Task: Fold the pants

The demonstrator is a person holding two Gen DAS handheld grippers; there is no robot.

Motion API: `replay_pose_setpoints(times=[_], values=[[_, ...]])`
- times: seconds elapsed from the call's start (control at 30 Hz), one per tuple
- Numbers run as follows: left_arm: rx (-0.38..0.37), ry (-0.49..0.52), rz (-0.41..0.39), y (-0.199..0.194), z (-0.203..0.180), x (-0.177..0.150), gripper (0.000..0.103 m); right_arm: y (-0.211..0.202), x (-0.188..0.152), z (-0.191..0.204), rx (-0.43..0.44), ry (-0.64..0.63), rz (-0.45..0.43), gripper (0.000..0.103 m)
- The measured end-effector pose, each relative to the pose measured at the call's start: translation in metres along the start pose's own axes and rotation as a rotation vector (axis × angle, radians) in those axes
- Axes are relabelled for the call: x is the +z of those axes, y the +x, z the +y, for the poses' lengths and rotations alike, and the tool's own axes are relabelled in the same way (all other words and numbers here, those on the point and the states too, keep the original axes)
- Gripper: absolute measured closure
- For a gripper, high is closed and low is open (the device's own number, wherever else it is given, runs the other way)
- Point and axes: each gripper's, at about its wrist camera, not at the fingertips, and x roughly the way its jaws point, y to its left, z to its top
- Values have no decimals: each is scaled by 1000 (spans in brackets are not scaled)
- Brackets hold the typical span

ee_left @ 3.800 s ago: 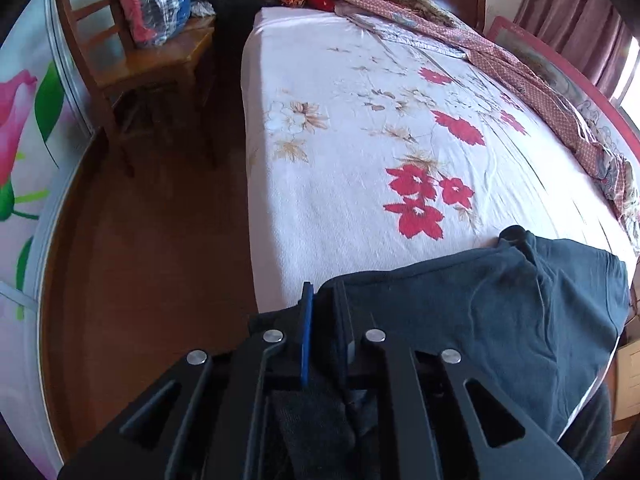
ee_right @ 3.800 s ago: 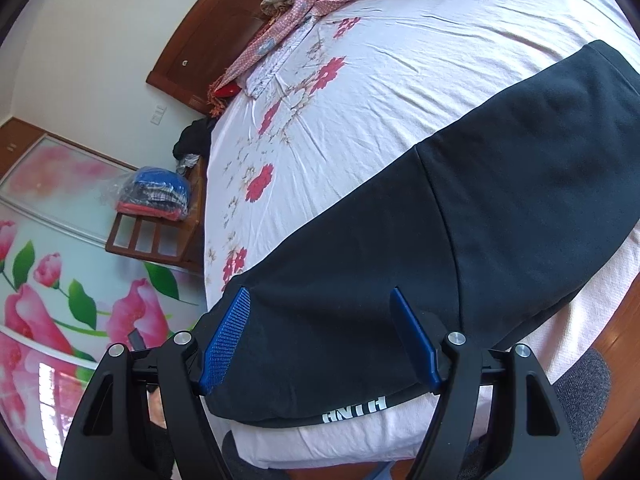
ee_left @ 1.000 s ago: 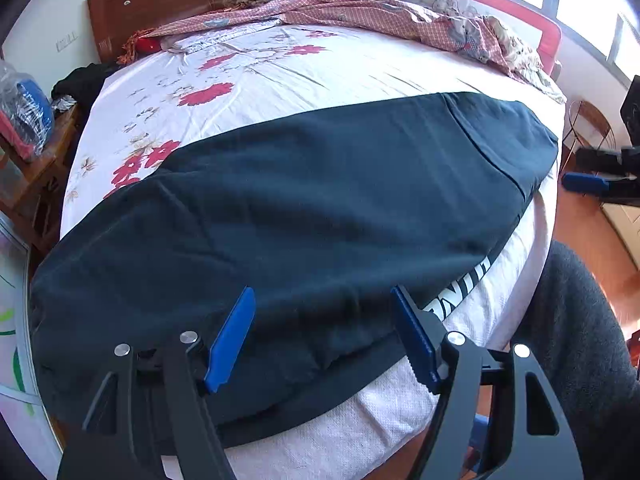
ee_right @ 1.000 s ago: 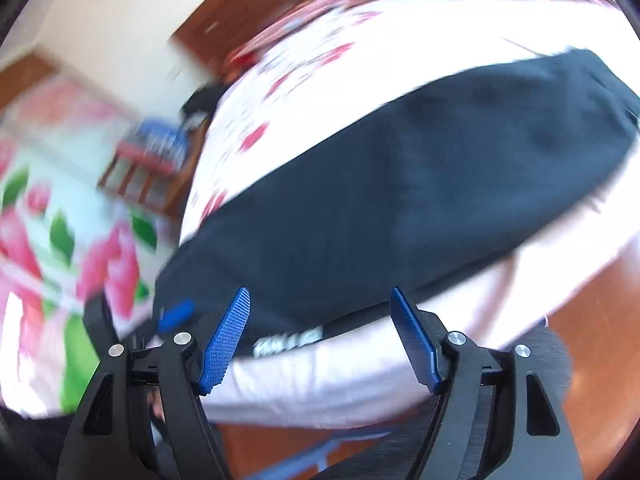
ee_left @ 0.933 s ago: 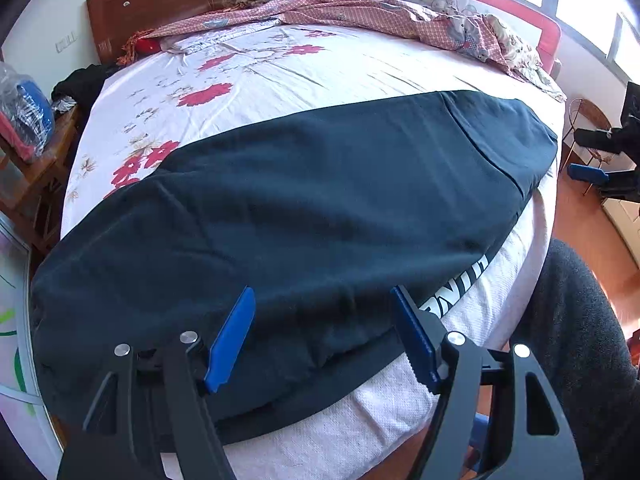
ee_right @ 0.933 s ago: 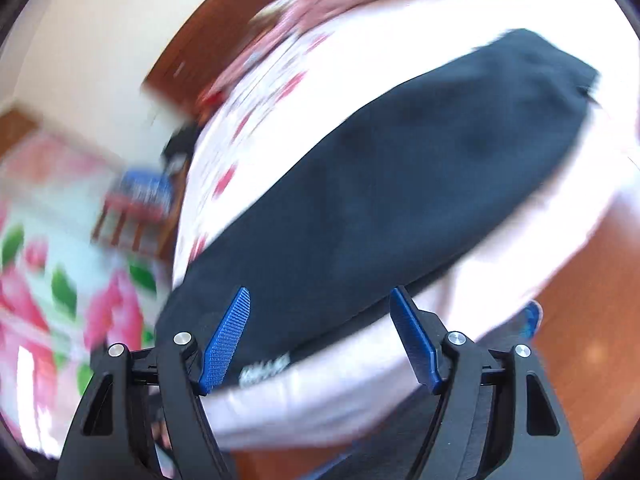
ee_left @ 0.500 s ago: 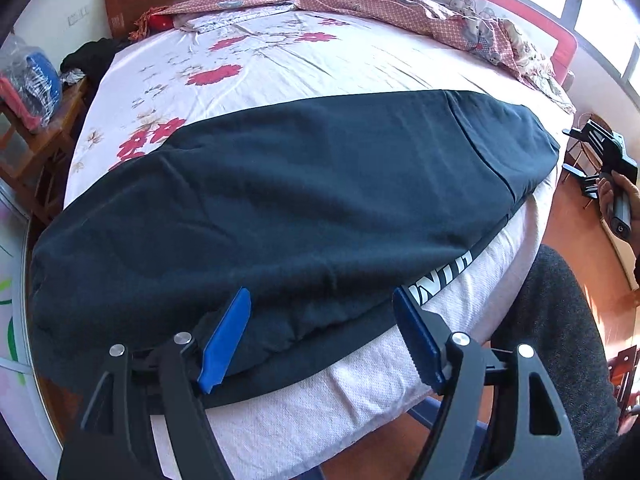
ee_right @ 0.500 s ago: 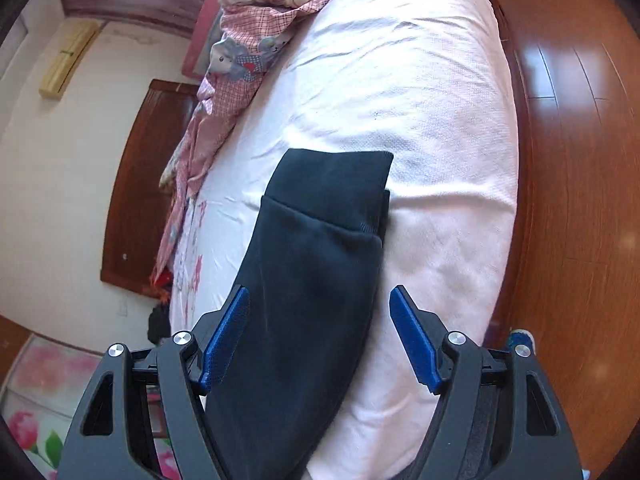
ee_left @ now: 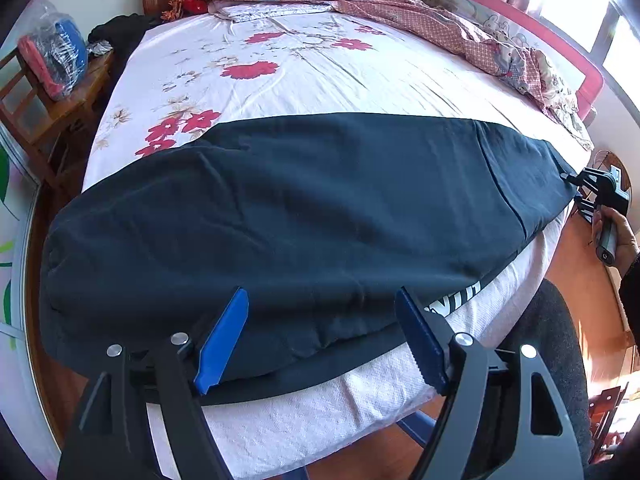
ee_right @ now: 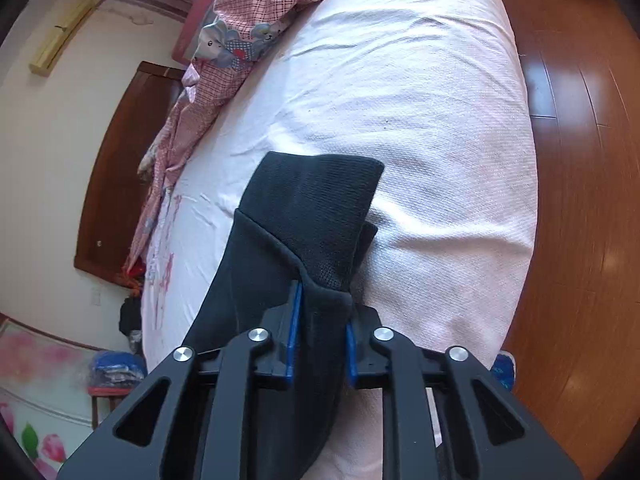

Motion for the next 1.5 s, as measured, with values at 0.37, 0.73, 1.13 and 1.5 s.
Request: replay_pose_setpoints(times=[0.37, 0.73, 1.13, 1.5], values=[[21, -141, -115, -38, 45, 11, 23, -34, -52, 162, -164, -649, -71, 89], [99, -386, -270, -103, 149, -15, 19, -12, -313, 283, -65, -1396, 51, 91], [150, -481, -275, -111, 192, -57, 19, 4, -415, 267, -97, -1588, 66, 92], [107, -556, -279, -97, 201, -68, 14, -23, -426, 258, -14, -1564, 244, 56]])
